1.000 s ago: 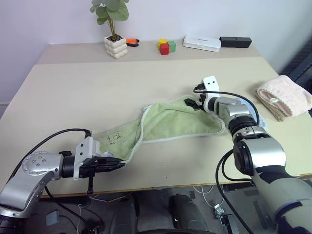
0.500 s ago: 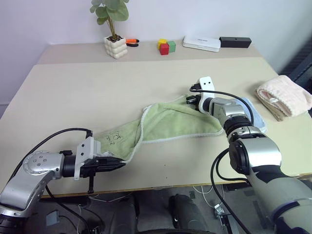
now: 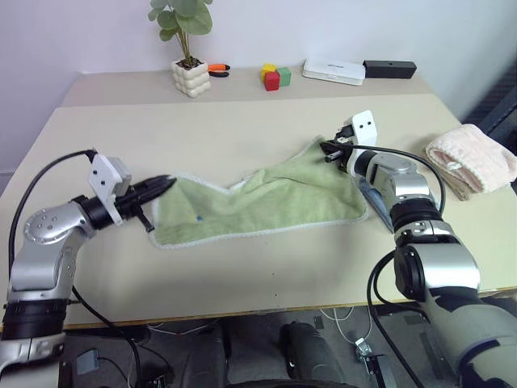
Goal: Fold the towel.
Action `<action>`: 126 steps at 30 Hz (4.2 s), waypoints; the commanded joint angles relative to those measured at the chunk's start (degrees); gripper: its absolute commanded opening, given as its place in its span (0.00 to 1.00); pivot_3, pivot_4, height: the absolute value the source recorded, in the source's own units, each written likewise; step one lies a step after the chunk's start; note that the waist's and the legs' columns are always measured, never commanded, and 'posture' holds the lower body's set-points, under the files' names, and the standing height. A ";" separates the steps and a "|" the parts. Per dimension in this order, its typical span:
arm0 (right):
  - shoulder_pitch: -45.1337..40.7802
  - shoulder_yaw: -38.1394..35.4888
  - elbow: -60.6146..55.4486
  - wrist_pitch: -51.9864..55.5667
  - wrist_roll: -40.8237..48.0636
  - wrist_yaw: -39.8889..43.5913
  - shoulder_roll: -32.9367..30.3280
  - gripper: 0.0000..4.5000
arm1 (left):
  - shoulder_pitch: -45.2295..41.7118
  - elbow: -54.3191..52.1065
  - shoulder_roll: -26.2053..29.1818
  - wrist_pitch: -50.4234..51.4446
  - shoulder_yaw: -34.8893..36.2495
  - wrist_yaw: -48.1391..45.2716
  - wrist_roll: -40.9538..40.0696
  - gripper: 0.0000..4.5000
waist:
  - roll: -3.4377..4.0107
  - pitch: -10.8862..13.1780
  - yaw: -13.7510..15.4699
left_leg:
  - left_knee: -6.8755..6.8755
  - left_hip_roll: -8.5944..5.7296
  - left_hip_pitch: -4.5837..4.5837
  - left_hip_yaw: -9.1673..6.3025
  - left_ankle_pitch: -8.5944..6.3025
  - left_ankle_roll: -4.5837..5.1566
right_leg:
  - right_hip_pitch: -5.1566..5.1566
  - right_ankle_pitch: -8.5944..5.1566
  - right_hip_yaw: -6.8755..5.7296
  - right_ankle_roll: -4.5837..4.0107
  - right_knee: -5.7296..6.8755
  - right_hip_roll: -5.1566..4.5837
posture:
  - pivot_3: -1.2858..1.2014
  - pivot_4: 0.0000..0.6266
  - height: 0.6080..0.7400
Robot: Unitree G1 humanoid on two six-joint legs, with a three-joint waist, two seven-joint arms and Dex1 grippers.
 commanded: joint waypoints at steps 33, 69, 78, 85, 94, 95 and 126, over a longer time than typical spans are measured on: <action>14.93 -1.81 -29.99 -12.70 7.30 -0.52 -1.74 0.01 | -42.14 62.33 3.33 -41.08 -2.02 -7.08 15.01 0.00 | 0.00 0.03 0.24 | 0.02 -0.02 -0.58 0.08 0.10 -0.15 | -0.55 0.02 -0.07 0.11 0.07 -0.03 | 0.52 0.24 1.00; 40.60 3.41 -52.44 -1.09 9.68 23.15 -20.84 0.65 | -2.32 20.65 8.29 -19.62 1.38 -27.03 -0.34 0.00 | -0.08 -0.01 1.96 | 0.43 0.02 -0.38 0.03 0.13 -0.21 | -0.48 -0.01 -0.03 0.04 0.64 0.00 | 0.52 0.24 1.00; 36.56 6.74 -48.53 -0.68 7.40 28.25 -23.67 0.53 | -1.67 18.74 8.00 -19.38 1.26 -26.06 -0.24 0.00 | -0.08 -0.01 2.00 | 0.46 0.02 -0.38 0.03 0.13 -0.21 | -0.48 -0.01 -0.02 0.04 0.66 0.00 | 0.52 0.24 1.00; 34.59 7.16 -47.29 1.19 8.19 29.44 -23.27 0.00 | -0.77 17.24 7.90 -18.66 1.43 -25.34 -0.41 0.00 | -0.09 -0.01 1.96 | 0.46 0.02 -0.38 0.03 0.13 -0.21 | -0.48 -0.01 -0.02 0.04 0.67 0.00 | 0.52 0.24 1.00; 34.87 4.98 -47.69 0.12 9.48 32.23 -24.58 0.00 | 3.43 17.37 9.12 -16.54 3.13 -25.47 -1.18 0.00 | -0.08 -0.01 1.92 | 0.46 0.02 -0.38 0.03 0.13 -0.21 | -0.49 -0.01 -0.02 0.04 0.67 -0.01 | 0.52 0.24 1.00; 35.02 4.75 -47.62 -0.13 9.50 32.29 -24.74 0.00 | 4.26 18.00 9.26 -16.88 3.43 -25.74 -1.19 0.00 | -0.08 -0.01 1.92 | 0.46 0.02 -0.38 0.03 0.13 -0.20 | -0.49 -0.01 -0.02 0.04 0.67 -0.01 | 0.52 0.24 1.00; -18.74 9.24 10.88 -43.22 -14.28 -8.58 -14.60 0.00 | -57.69 71.36 8.35 -39.77 -6.73 15.59 26.75 0.00 | -0.12 0.07 1.47 | 0.51 -0.01 -1.03 0.13 0.03 -0.05 | -1.12 -0.02 -0.05 0.15 0.59 -0.03 | 0.52 0.24 1.00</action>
